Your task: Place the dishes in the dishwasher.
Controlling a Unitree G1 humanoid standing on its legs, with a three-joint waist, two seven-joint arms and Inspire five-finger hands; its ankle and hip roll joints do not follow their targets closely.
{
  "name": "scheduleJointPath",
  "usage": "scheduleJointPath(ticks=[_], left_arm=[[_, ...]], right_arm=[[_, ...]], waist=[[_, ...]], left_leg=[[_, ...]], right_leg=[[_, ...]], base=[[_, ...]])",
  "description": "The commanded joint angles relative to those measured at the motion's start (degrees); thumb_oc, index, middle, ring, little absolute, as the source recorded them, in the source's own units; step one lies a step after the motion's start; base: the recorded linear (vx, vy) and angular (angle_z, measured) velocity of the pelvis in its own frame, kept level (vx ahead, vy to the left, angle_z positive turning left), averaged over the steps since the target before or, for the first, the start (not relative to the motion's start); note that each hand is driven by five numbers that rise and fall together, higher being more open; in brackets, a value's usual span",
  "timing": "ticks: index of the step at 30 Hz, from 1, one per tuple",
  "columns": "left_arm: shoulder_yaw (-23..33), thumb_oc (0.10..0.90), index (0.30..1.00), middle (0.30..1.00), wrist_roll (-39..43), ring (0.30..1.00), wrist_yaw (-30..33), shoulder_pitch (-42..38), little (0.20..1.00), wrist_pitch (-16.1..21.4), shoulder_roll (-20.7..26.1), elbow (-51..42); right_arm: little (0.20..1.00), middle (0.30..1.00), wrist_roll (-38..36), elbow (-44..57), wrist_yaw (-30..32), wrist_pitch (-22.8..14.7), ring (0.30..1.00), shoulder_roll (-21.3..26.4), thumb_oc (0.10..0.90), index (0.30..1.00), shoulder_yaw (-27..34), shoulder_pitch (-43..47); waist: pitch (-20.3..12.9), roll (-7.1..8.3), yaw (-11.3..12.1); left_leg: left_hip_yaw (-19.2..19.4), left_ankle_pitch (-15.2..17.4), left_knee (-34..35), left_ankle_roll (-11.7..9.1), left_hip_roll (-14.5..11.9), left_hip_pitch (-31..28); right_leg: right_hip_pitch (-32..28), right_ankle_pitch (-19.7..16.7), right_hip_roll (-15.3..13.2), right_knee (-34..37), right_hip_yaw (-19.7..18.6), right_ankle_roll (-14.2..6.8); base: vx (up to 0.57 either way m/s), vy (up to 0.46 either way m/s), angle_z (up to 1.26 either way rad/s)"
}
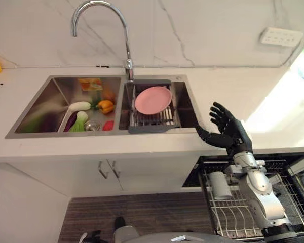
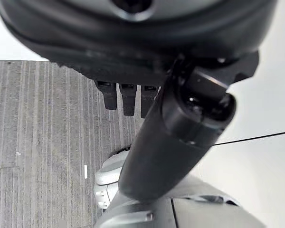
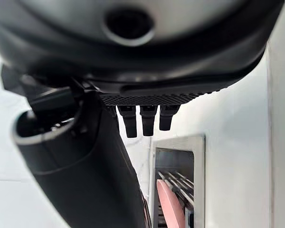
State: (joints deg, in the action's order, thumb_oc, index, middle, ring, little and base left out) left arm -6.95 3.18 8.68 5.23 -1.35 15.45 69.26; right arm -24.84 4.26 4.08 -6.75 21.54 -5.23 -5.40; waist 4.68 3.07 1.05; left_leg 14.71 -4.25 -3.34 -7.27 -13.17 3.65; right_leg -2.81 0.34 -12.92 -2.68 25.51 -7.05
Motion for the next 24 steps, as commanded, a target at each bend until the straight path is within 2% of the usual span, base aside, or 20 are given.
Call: scheduleJointPath(ticks=[1, 3, 4, 6, 7, 8, 9, 10, 11, 12, 13, 15, 17, 24], left_arm=[[-1.98, 0.8, 0.9, 0.9, -5.39, 0.9, -1.67, -3.35, 0.9, 2.32, -0.8, -2.1], [-3.06, 0.8, 0.9, 0.9, -6.43, 0.9, -2.08, -3.89, 0.9, 2.22, -0.12, -2.58], [-3.06, 0.8, 0.9, 0.9, -6.43, 0.9, -2.08, -3.89, 0.9, 2.22, -0.12, -2.58], [-3.68, 0.8, 0.9, 0.9, -6.56, 0.9, -1.98, -4.1, 0.9, 2.22, 0.55, -3.73], [-3.68, 0.8, 0.9, 0.9, -6.56, 0.9, -1.98, -4.1, 0.9, 2.22, 0.55, -3.73], [-3.52, 0.8, 0.9, 0.9, -6.39, 0.9, -1.71, -3.94, 0.9, 1.98, 0.76, -4.23], [-3.3, 0.8, 0.9, 0.9, -6.61, 0.9, -1.69, -3.76, 0.9, 1.92, 0.68, -4.12], [-3.22, 0.8, 0.9, 0.9, -6.57, 0.9, -1.83, -3.81, 0.9, 2.05, 0.45, -3.93], [-2.93, 0.8, 0.9, 0.9, -6.7, 0.9, -2.21, -3.59, 0.9, 2.07, -0.04, -3.53], [-2.93, 0.8, 0.9, 0.9, -6.7, 0.9, -2.21, -3.59, 0.9, 2.07, -0.04, -3.53], [-3.1, 0.8, 0.9, 0.9, -7.14, 0.9, -2.41, -3.76, 0.9, 2.25, 0.07, -3.35], [-2.56, 0.8, 0.9, 0.9, -7.81, 0.9, -2.36, -3.9, 0.9, 2.41, -0.18, -2.18], [-2.32, 0.8, 0.9, 0.9, -8.24, 0.9, -2.85, -2.92, 0.9, 2.46, -0.72, -1.15], [-2.83, 0.8, 0.9, 0.9, -9.4, 0.9, -3.87, -2.05, 0.9, 2.28, -1.84, -0.81]], right_arm=[[0.9, 0.9, 1.07, 5.7, -0.91, -4.83, 0.9, 1.42, 0.8, 0.9, 3.85, 5.59], [0.9, 0.9, 1.65, 5.45, -1.45, -4.37, 0.9, 0.48, 0.8, 0.9, 3.97, 5.71], [0.9, 0.9, 1.65, 5.45, -1.45, -4.37, 0.9, 0.48, 0.8, 0.9, 3.97, 5.71], [0.9, 0.9, 2.53, 4.91, -1.24, -4.6, 0.9, -0.32, 0.8, 0.9, 2.78, 7.82], [0.9, 0.9, 2.53, 4.91, -1.24, -4.6, 0.9, -0.32, 0.8, 0.9, 2.78, 7.82], [0.9, 0.9, 3.58, 4.85, -0.89, -4.7, 0.9, -0.78, 0.8, 0.9, 2.05, 9.32], [0.9, 0.9, 4.46, 4.47, -0.42, -4.48, 0.9, -0.71, 0.8, 0.9, 1.97, 9.76], [0.9, 0.9, 5.68, 4.4, 0.4, -4.79, 0.9, -0.2, 0.8, 0.9, 2.15, 10.37], [0.9, 0.9, 9.09, 4.82, 1.44, -4.91, 0.9, 0.62, 0.8, 0.9, 3.34, 10.0], [0.9, 0.9, 9.09, 4.82, 1.44, -4.91, 0.9, 0.62, 0.8, 0.9, 3.34, 10.0], [0.9, 0.9, 9.75, 5.35, 1.22, -5.0, 0.9, 0.69, 0.8, 0.9, 3.79, 9.3], [0.9, 0.9, 10.92, 5.2, 1.76, -5.26, 0.9, 0.73, 0.8, 0.9, 4.47, 8.65], [0.9, 0.9, 12.06, 4.72, 1.87, -5.12, 0.9, 1.11, 0.8, 0.9, 4.63, 8.13], [0.9, 0.9, 15.79, 3.44, 1.26, -4.46, 0.9, 3.77, 0.8, 0.9, 4.58, 7.58]], waist=[[-0.35, -2.14, -1.04], [0.17, -1.92, -1.47], [0.17, -1.92, -1.47], [1.38, -2.1, -1.62], [1.38, -2.1, -1.62], [1.11, -2.15, -1.72], [0.88, -2.24, -1.54], [0.72, -2.12, -1.49], [0.67, -1.91, -1.58], [0.67, -1.91, -1.58], [0.04, -1.73, -1.42], [-1.52, -1.15, -1.17], [-3.62, -1.3, -0.84], [-5.61, -1.81, -0.22]], left_leg=[[-1.7, 3.38, -2.44, -0.29, -2.51, -0.08], [-0.84, 5.46, -3.39, 1.95, -0.29, -0.83], [-0.84, 5.46, -3.39, 1.95, -0.29, -0.83], [1.92, 6.32, -3.83, 4.91, 1.64, -2.0], [1.92, 6.32, -3.83, 4.91, 1.64, -2.0], [3.55, 8.46, -2.07, 5.49, 3.21, -5.25], [3.48, 8.69, -0.76, 5.39, 3.96, -6.41], [3.08, 8.74, -0.56, 5.13, 4.47, -6.27], [2.99, 8.48, -0.18, 5.22, 4.69, -6.74], [2.99, 8.48, -0.18, 5.22, 4.69, -6.74], [2.6, 8.34, 0.58, 5.05, 4.72, -6.74], [2.34, 7.92, 2.21, 4.4, 4.8, -7.06], [2.73, 7.02, 5.12, 3.68, 4.33, -8.38], [2.72, 6.38, 6.58, 2.33, 3.46, -10.16]], right_leg=[[-1.27, 7.46, -0.57, -7.75, -0.08, -0.72], [1.49, 6.34, -3.69, -16.29, -1.48, -1.74], [1.49, 6.34, -3.69, -16.29, -1.48, -1.74], [6.56, 2.28, -6.73, -25.22, -2.37, -2.85], [6.56, 2.28, -6.73, -25.22, -2.37, -2.85], [8.34, 1.86, -8.8, -25.48, -1.13, -3.91], [6.82, 2.12, -8.16, -19.99, -0.41, -3.59], [6.87, 0.8, -7.27, -14.7, -0.87, -3.32], [7.49, -4.36, -7.78, -12.09, -2.57, -5.52], [7.49, -4.36, -7.78, -12.09, -2.57, -5.52], [6.21, -1.81, -6.61, -8.86, -2.28, -4.8], [3.18, -1.74, -4.78, -4.06, -0.66, -4.31], [0.92, -1.59, -3.2, -0.12, 0.26, -4.26], [-2.78, -0.45, -0.62, 5.28, 0.51, -3.52]], base=[[0.14, 0.398, 0.23], [0.09, 0.322, 0.15], [0.0, 0.255, 0.01], [0.01, 0.291, -0.01], [0.18, 0.306, -0.25], [0.21, 0.17, -0.49], [0.25, 0.169, -0.81], [0.17, 0.02, -0.77], [0.11, 0.005, -0.53], [0.12, -0.017, -0.04], [0.08, -0.062, 0.41], [0.11, -0.075, 0.48], [0.15, -0.041, 0.27], [0.1, -0.034, 0.01]])
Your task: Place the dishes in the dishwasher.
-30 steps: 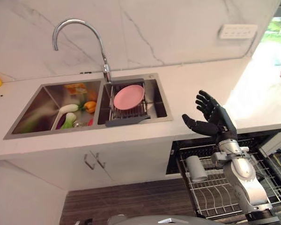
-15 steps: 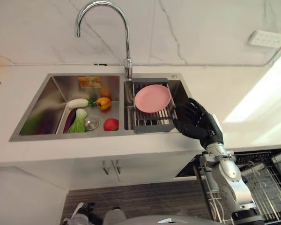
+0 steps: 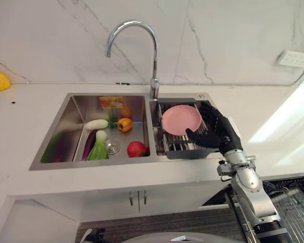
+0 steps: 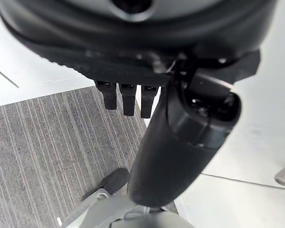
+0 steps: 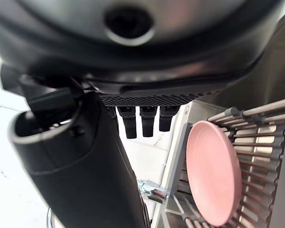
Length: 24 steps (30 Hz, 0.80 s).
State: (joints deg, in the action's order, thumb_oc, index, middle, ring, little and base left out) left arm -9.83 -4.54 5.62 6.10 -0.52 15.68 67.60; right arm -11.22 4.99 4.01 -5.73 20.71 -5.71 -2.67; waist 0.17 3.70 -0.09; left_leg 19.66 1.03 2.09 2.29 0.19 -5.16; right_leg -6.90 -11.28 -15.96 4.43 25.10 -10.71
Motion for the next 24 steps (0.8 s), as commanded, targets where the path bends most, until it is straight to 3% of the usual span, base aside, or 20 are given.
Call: scheduleJointPath(ticks=[1, 12, 24], left_arm=[[0.18, 0.8, 0.9, 0.9, -1.66, 0.9, -0.88, -2.57, 0.9, 1.47, -2.08, 0.54], [0.74, 0.8, 0.9, 0.9, -2.96, 0.9, -1.35, -1.84, 0.9, 1.74, -1.95, 1.17], [-1.03, 0.8, 0.9, 0.9, -4.71, 0.9, -1.71, -1.92, 0.9, 2.0, -1.71, 1.35]], right_arm=[[0.9, 0.9, 3.47, 2.3, 1.35, -5.41, 0.9, 5.34, 0.8, 0.9, 5.24, 4.95], [0.9, 0.9, 11.95, 0.02, 1.87, -5.95, 0.9, 10.34, 0.8, 0.9, 6.17, 5.57], [0.9, 0.9, 20.55, -3.39, 3.88, -6.05, 0.9, 13.47, 0.8, 0.9, 1.62, 11.23]], waist=[[-1.24, -2.59, 1.16], [-1.29, -3.25, 1.41], [-1.31, -3.91, 2.05]], left_leg=[[-2.08, 1.07, 1.33, -7.42, -10.05, -1.67], [-1.85, 0.8, 1.49, -7.86, -10.51, -2.05], [-2.29, 0.5, 1.64, -7.99, -10.55, -1.75]], right_leg=[[0.66, 11.22, 2.72, -0.92, 0.93, 0.21], [0.09, 11.67, 3.46, 0.06, 0.51, 0.44], [0.0, 11.87, 3.5, 0.1, 0.74, 0.64]], base=[[0.05, -0.02, -0.1], [0.02, -0.011, -0.05], [0.0, 0.0, 0.0]])
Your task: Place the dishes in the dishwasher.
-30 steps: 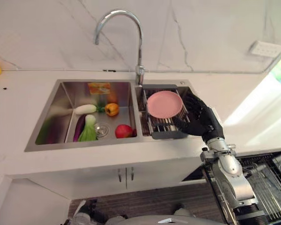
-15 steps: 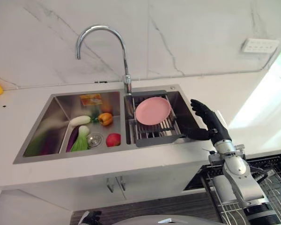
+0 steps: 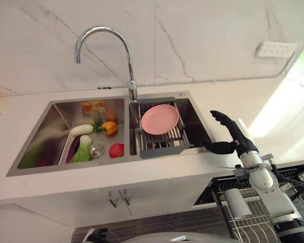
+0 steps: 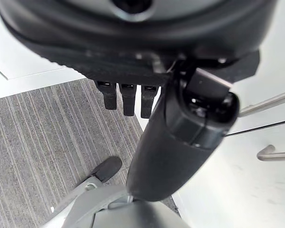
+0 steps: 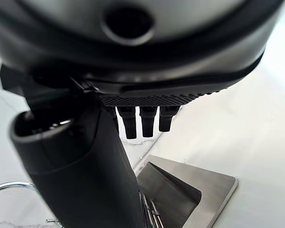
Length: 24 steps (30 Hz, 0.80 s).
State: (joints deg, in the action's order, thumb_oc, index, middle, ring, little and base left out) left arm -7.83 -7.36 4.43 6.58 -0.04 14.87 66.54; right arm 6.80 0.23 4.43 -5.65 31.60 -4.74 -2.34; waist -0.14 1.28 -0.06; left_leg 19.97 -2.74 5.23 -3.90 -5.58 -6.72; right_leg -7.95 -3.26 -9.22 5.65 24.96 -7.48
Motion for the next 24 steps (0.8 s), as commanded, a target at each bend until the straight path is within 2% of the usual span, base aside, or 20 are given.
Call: scheduleJointPath(ticks=[1, 7, 17, 24], left_arm=[[-3.2, 0.8, 0.9, 0.9, -2.0, 0.9, -0.48, -2.41, 0.9, 1.44, -0.86, 2.53], [-4.17, 0.8, 0.9, 0.9, -2.2, 0.9, -0.26, -2.16, 0.9, 1.27, -0.8, 2.78], [-4.76, 0.8, 0.9, 0.9, -2.58, 0.9, -0.01, -1.81, 0.9, 1.41, -0.69, 3.61], [-6.0, 0.8, 0.9, 0.9, -2.82, 0.9, -0.08, -1.89, 0.9, 1.67, -0.16, 2.74]], right_arm=[[0.9, 0.9, 3.22, 1.12, 3.71, -6.04, 0.9, 2.8, 0.8, 0.9, 0.09, 11.63], [0.9, 0.9, 5.6, -1.69, 3.89, -5.2, 0.9, 4.22, 0.8, 0.9, -4.94, 17.11], [0.9, 0.9, 8.08, -5.11, 4.05, -4.81, 0.9, 5.88, 0.8, 0.9, -9.6, 21.9], [0.9, 0.9, 11.27, -12.43, 4.52, -4.13, 0.9, 8.37, 0.8, 0.9, -15.05, 27.98]], waist=[[-1.02, -1.51, 2.2], [-0.95, -1.58, 3.25], [-1.06, -1.56, 4.59], [-1.01, -1.09, 5.99]], left_leg=[[-2.65, 4.22, -1.48, -1.84, -4.8, -0.13], [-3.3, 3.93, -1.38, -1.94, -4.8, 0.32], [-4.46, 3.4, -0.93, -2.24, -4.87, 0.97], [-5.17, 3.26, -0.92, -2.42, -5.0, 1.19]], right_leg=[[1.06, 3.89, -3.25, -1.11, 0.96, -2.56], [0.87, 4.0, -3.29, -1.05, 1.7, -2.41], [0.64, 4.2, -3.3, -0.98, 3.13, -2.27], [0.18, 4.38, -3.16, -0.93, 4.02, -2.16]], base=[[0.0, 0.0, 0.0], [0.0, -0.004, 0.02], [0.01, -0.004, 0.12], [0.01, -0.005, 0.06]])
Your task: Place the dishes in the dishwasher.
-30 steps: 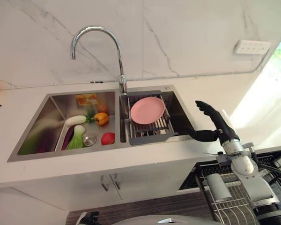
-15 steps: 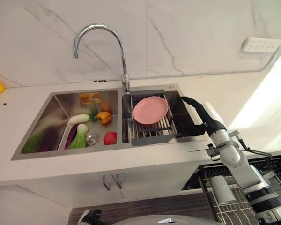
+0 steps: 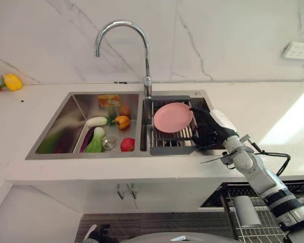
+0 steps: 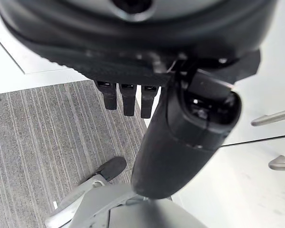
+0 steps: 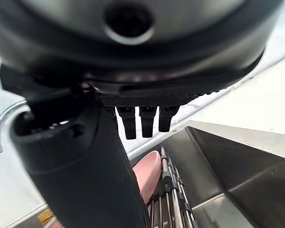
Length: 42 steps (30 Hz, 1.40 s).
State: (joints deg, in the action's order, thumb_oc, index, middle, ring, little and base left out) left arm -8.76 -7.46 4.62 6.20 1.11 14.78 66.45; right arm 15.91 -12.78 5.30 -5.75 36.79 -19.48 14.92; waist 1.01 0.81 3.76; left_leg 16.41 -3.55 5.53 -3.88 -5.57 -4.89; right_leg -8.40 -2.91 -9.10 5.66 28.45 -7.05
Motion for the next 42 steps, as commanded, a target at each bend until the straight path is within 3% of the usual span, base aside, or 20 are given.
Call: scheduleJointPath(ticks=[1, 13, 16, 25, 42], left_arm=[[-5.23, 0.8, 0.9, 0.9, -2.75, 0.9, -0.25, -1.54, 0.9, 0.55, 0.05, 2.81], [-7.37, 0.8, 0.9, 0.9, -3.45, 0.9, 0.6, -1.82, 0.9, 1.04, 0.77, 1.83], [-9.65, 0.8, 0.9, 0.9, -8.7, 0.9, 1.84, -2.24, 0.9, 0.63, 1.14, 2.96], [-11.13, 0.8, 0.9, 0.9, -11.69, 0.9, 2.8, -2.24, 0.9, 0.72, 1.44, 3.85], [-12.57, 0.8, 0.9, 0.9, -12.9, 0.9, 3.86, -2.23, 0.9, 0.82, 2.01, 1.27]], right_arm=[[0.9, 0.9, 2.64, -0.18, 3.61, -4.02, 0.9, 3.44, 0.8, 0.9, -1.28, 11.81], [0.9, 0.9, 7.85, -7.68, 5.08, -3.03, 0.9, 2.68, 0.8, 0.9, -10.5, 21.63], [0.9, 0.9, 11.04, -10.31, 6.62, -2.95, 0.9, 2.06, 0.8, 0.9, -13.11, 24.36], [0.9, 0.9, 21.52, -21.49, 8.83, -0.64, 0.9, 1.28, 0.8, 0.9, -19.63, 27.49], [0.9, 0.9, 27.14, -27.72, 14.0, 3.17, 0.9, -2.17, 0.8, 0.9, -19.75, 29.21]], waist=[[-2.16, -0.5, 2.39], [-2.03, -0.06, 4.83], [-1.84, -0.08, 5.33], [-1.51, -0.26, 6.69], [-0.64, -0.85, 8.04]], left_leg=[[-1.7, 4.04, -1.21, -2.5, -5.1, -0.59], [-2.67, 3.68, -1.2, -2.98, -5.46, -0.19], [-3.02, 3.58, -1.17, -3.1, -5.52, 0.14], [-4.07, 3.29, -1.06, -3.54, -5.8, 0.94], [-4.89, 3.06, -1.04, -3.57, -5.68, 1.83]], right_leg=[[0.58, 4.07, -3.26, -0.92, 0.63, -2.57], [0.16, 4.55, -2.91, -0.82, 1.65, -2.3], [0.3, 4.65, -2.87, -0.79, 1.85, -2.27], [0.3, 4.94, -2.8, -0.67, 2.89, -2.23], [0.62, 4.89, -3.2, -0.66, 3.68, -2.3]], base=[[0.0, 0.0, 0.0], [0.01, -0.008, 0.05], [0.0, -0.003, 0.02], [0.0, -0.002, 0.09], [0.0, -0.001, 0.02]])
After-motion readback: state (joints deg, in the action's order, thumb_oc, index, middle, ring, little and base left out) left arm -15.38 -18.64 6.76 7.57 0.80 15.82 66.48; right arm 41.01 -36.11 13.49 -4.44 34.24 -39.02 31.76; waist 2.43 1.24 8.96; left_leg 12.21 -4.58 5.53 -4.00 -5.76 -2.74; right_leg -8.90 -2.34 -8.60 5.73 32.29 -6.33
